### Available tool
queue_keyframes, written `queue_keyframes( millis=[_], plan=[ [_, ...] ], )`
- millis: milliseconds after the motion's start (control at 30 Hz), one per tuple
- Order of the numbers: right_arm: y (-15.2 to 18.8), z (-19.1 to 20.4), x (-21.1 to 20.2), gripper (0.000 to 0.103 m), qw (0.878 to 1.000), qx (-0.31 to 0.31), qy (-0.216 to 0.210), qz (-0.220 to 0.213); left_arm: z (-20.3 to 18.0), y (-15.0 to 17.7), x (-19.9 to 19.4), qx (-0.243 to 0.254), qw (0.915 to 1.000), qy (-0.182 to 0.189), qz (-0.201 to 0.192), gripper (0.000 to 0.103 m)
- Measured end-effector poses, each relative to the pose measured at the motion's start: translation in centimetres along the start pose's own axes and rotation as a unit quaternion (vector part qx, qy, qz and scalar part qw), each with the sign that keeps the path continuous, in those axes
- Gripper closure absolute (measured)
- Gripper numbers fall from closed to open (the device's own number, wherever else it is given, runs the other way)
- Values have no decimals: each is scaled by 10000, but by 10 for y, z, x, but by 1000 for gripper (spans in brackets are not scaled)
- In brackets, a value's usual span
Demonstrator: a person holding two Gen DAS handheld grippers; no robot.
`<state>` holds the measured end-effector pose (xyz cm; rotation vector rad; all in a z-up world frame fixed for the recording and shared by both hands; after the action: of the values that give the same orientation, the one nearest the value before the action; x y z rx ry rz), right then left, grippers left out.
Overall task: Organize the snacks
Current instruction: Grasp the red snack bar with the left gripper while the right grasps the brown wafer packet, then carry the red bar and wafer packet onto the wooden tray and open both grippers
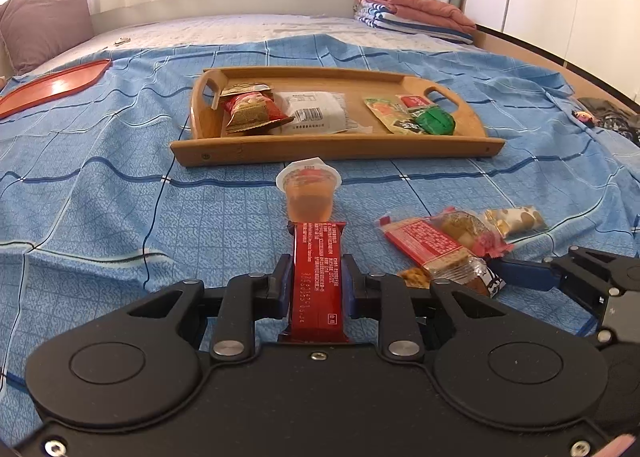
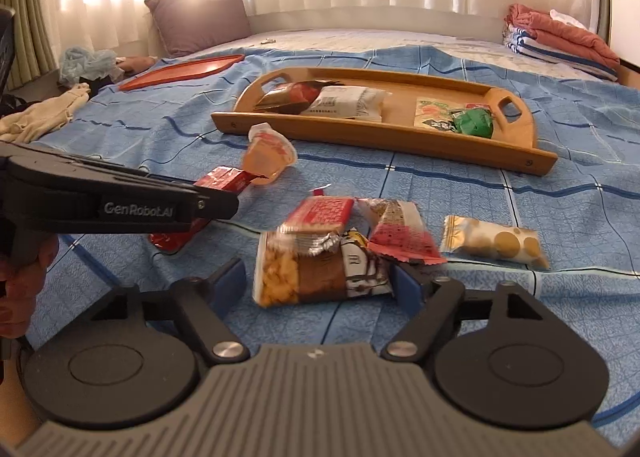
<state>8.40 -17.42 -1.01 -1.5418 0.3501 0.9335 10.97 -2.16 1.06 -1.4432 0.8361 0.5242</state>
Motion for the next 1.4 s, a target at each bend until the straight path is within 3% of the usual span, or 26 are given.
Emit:
queue_keyframes(
  millis=[267,600,800,1067,1400],
  plan=[
    [2,8,-10,40,9997,151,199,-49,5,6,-14,-43,9999,-74,-125,80],
    [25,-4,-39,41,9974,579,424,-100,7,20,-30,51,9996,-154,-214,80],
    [25,-9,-60,41,9952,659,629,-359,8,19,-40,-58,9990,-234,-380,80],
    [18,-29,-75,41,9909,1019,690,-540,8,5,-49,12,9981,-237,-566,80],
    [-13,-53,-78,41,9859,1102,815,-957,16,-34,-47,-144,9962,-306,-799,80]
  ],
)
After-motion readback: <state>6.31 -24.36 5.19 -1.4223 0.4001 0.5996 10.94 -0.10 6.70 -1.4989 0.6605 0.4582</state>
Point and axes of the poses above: each gripper's, at about its wrist camera, not at the fingertips, and x roughly the way its jaws point, z to its left, y to its underside, the point moved 1 cm from there along x, roughly the way its jaws point, and after that the axes turned 9 degrees about z, right-handed, at the moved point
